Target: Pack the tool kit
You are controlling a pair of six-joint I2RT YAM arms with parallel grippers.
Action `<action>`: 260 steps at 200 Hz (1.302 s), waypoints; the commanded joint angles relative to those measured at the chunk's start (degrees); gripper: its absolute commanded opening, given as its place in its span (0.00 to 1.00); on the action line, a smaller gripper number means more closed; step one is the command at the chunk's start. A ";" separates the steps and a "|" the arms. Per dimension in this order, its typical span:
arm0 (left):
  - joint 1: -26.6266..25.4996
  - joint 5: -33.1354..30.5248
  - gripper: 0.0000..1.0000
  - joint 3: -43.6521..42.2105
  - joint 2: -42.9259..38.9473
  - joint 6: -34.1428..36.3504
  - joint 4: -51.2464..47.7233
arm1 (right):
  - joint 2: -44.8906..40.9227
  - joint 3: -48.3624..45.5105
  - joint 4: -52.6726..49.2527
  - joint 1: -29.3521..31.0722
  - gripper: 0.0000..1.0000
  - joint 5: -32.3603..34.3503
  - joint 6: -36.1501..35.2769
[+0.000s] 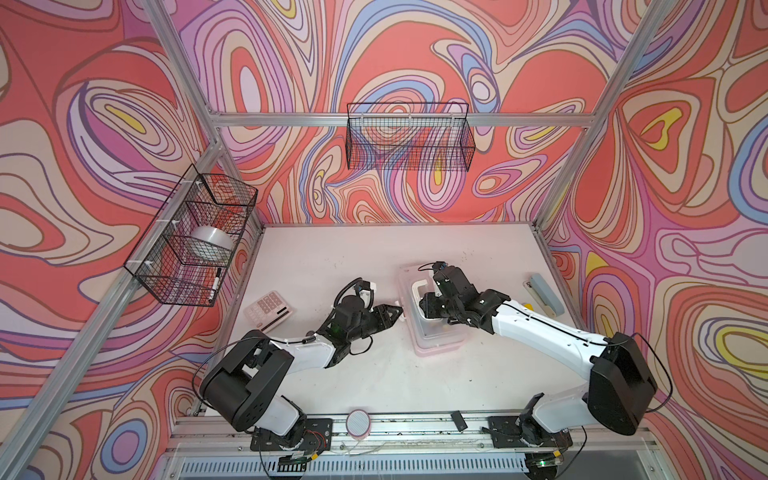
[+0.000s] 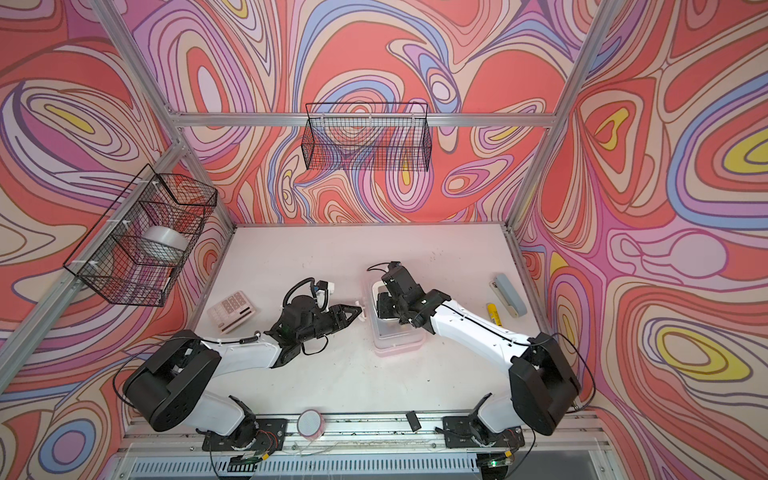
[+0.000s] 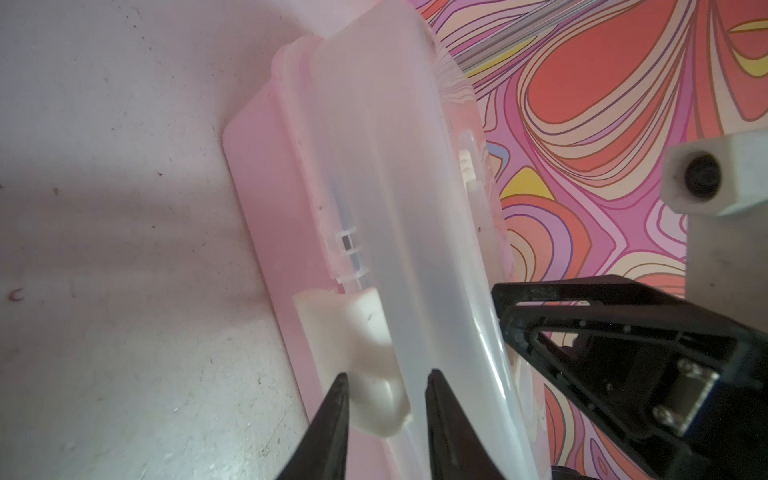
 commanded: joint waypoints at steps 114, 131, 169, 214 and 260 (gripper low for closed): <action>-0.85 1.30 0.28 1.23 3.45 -0.75 4.84 | 0.12 -1.28 -4.07 -0.24 0.29 3.05 -1.25; -0.85 1.42 0.28 3.43 3.80 -0.77 4.85 | 0.10 -1.19 -4.32 -0.24 0.29 3.31 -1.30; -0.94 1.76 0.27 3.83 4.65 -0.92 4.78 | 0.16 -1.11 -4.66 -0.24 0.29 3.88 -1.51; -0.96 1.88 0.27 3.28 5.26 -1.34 5.57 | 0.31 -1.06 -4.78 -0.24 0.29 4.06 -1.51; -1.16 1.59 0.27 2.47 5.50 -1.10 5.14 | 0.76 -0.77 -4.84 -0.24 0.29 4.06 -1.40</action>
